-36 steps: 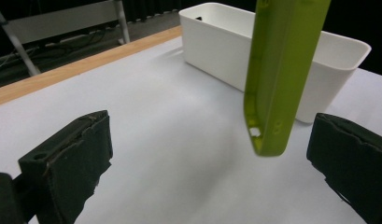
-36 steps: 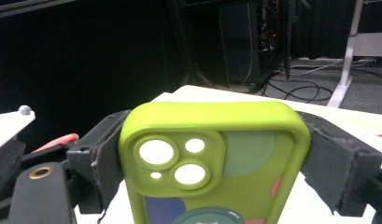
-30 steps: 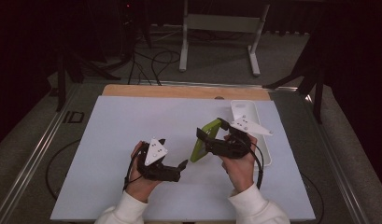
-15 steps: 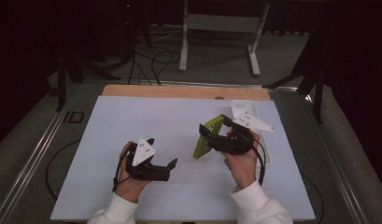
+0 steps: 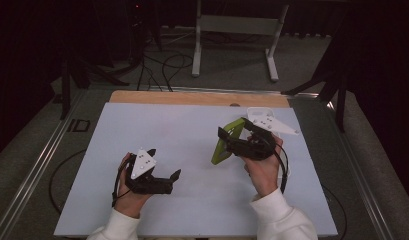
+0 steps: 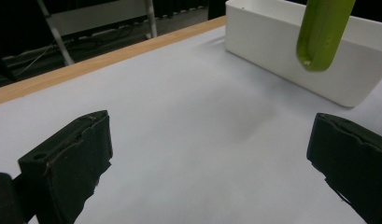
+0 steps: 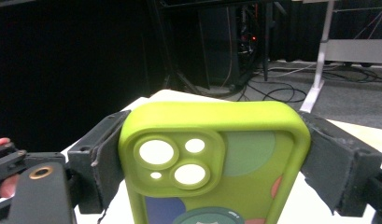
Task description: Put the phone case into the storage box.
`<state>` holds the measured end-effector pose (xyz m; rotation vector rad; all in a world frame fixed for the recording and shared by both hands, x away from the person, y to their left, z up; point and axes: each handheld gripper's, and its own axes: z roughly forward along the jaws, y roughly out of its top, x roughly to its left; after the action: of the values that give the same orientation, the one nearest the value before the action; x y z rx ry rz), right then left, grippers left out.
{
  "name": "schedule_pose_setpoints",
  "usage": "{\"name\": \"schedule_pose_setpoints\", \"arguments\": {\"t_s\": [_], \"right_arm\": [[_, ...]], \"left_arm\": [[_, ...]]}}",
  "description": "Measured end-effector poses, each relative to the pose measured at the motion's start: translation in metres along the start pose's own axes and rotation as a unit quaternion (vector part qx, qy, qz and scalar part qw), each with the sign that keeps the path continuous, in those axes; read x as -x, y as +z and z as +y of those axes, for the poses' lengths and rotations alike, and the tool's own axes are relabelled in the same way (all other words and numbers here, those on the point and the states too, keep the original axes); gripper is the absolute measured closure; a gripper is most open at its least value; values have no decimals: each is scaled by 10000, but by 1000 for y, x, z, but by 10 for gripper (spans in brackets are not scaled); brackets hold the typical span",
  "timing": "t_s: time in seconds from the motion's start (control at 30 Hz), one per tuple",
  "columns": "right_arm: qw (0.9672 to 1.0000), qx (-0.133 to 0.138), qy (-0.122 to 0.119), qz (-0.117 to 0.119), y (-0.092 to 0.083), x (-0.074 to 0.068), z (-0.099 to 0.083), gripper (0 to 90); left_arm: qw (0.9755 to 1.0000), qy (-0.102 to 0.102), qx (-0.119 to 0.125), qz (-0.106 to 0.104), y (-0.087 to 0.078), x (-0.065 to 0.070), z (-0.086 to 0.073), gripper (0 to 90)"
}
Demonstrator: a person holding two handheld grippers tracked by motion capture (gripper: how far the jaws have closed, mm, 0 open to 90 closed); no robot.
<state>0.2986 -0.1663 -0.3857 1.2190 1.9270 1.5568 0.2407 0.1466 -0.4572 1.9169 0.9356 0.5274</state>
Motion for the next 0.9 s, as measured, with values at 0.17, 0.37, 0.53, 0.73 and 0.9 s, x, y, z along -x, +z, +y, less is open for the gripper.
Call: {"name": "schedule_pose_setpoints", "arguments": {"t_s": [0.17, 0.37, 0.53, 0.73, 0.9], "right_arm": [[10000, 4, 21, -64, 0, 5, 3, 157], [9999, -16, 14, -162, 1, 10, 6, 157], [9997, -39, 19, -219, 2, 12, 7, 157], [9996, -43, -6, -278, 3, 15, 10, 157], [9994, -34, -2, -340, 3, 19, 12, 157]], "left_arm": [[10000, -42, -6, 75, -6, -5, -5, 11], [9999, -88, -13, 139, -10, -10, -10, 11], [9998, -103, -4, 160, -13, -11, -12, 11], [9997, -71, -25, 222, -15, -13, -16, 11], [9996, -98, 0, 279, -18, -16, -19, 11]]}}
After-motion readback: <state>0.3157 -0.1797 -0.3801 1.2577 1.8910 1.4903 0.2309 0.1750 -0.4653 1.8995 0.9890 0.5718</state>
